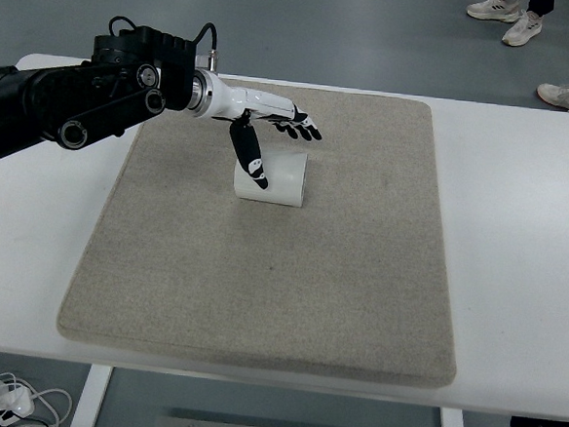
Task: Flip white cup upright
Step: 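Close the left hand fingers around the cup body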
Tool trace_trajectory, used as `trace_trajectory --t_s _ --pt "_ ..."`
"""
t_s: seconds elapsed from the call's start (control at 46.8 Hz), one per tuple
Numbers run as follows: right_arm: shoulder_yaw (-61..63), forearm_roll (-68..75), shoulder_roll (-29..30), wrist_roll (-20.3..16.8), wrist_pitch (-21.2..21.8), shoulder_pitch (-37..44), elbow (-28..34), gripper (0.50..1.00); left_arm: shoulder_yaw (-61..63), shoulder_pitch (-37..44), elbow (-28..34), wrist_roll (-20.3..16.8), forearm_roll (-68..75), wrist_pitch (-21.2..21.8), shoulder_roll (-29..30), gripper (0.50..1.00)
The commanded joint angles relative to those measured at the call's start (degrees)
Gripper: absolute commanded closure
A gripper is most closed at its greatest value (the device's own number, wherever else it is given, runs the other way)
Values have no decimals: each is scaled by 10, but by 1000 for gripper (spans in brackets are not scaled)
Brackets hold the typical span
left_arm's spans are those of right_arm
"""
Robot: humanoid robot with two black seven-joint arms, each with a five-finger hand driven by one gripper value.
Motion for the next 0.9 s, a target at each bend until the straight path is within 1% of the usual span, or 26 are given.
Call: trace_trajectory --t_s 0.0,0.15,0.427,0.513,0.598,0.62,0.684,0.748,0.791,0.876 --pt "0 0 0 0 0 0 0 548 1 3 2 6 11 2 -4 510" --pt "0 0 0 0 0 0 0 548 6 6 3 7 30 4 -18 512" --pt "0 0 0 0 0 0 0 548 8 17 30 11 31 10 -42 519" --pt "0 0 0 0 0 0 0 548 8 18 31 11 31 10 -47 531" --pt "0 0 0 0 0 0 0 548 8 18 32 11 32 11 -51 574" --pt "0 0 0 0 1 0 0 548 9 18 32 11 31 11 -51 604" --pt "0 0 0 0 0 0 0 548 15 18 32 12 31 12 -54 668" --pt "0 0 0 0 0 0 0 548 22 18 32 12 31 15 -54 750" --pt "0 0 0 0 0 0 0 548 24 18 32 12 31 19 -54 786" --pt "0 0 0 0 0 0 0 548 24 17 32 11 31 25 -54 821"
